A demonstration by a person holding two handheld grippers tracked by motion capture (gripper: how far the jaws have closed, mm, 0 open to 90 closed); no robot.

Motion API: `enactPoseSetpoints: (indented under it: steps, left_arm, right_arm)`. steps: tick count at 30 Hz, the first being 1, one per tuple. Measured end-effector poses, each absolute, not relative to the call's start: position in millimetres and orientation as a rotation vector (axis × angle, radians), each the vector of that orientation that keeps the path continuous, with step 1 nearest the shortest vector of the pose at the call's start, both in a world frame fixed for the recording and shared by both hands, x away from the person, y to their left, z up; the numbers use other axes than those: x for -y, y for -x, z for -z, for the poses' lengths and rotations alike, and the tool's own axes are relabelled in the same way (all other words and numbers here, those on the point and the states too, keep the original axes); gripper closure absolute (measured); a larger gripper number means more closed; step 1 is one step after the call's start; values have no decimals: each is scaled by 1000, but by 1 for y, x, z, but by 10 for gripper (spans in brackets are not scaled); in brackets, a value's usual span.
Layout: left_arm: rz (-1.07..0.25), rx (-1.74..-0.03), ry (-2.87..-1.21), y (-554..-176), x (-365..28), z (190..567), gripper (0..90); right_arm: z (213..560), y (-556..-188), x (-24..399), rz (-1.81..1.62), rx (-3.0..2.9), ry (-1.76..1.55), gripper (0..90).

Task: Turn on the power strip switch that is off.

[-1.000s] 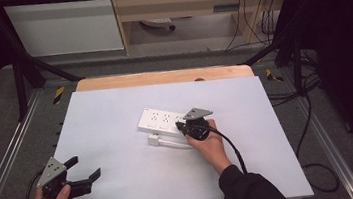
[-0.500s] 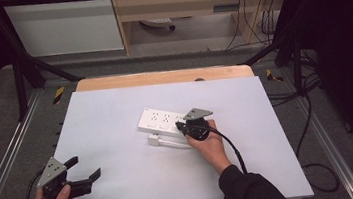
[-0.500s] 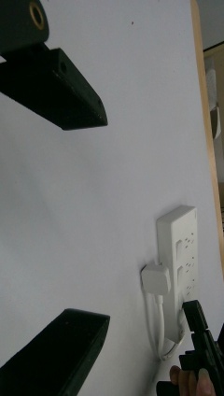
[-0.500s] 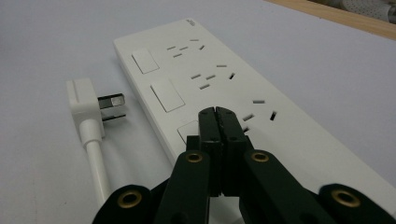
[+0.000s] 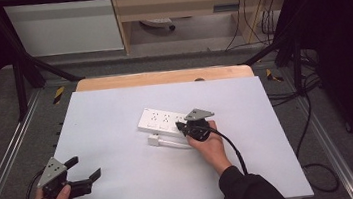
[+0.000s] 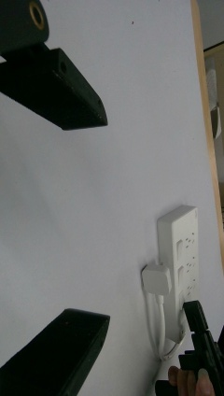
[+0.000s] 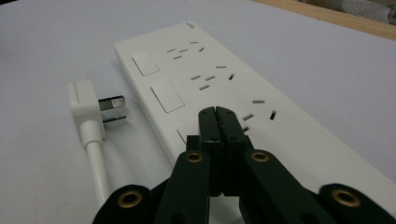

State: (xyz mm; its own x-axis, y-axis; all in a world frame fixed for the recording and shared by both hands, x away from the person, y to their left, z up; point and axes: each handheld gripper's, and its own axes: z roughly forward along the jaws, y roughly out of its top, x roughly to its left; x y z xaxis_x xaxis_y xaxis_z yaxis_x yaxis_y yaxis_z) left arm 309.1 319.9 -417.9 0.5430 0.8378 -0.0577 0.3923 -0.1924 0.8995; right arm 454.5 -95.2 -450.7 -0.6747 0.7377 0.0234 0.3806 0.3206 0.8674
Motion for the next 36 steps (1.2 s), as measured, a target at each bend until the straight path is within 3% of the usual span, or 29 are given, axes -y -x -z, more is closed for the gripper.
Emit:
enactPoseSetpoints:
  steps: [36]
  left_arm:
    - [-569, -1023, -1800, -310, -320, 419, 57]
  right_arm:
    - [448, -457, 91, -1280, -2230, -1001, 900]
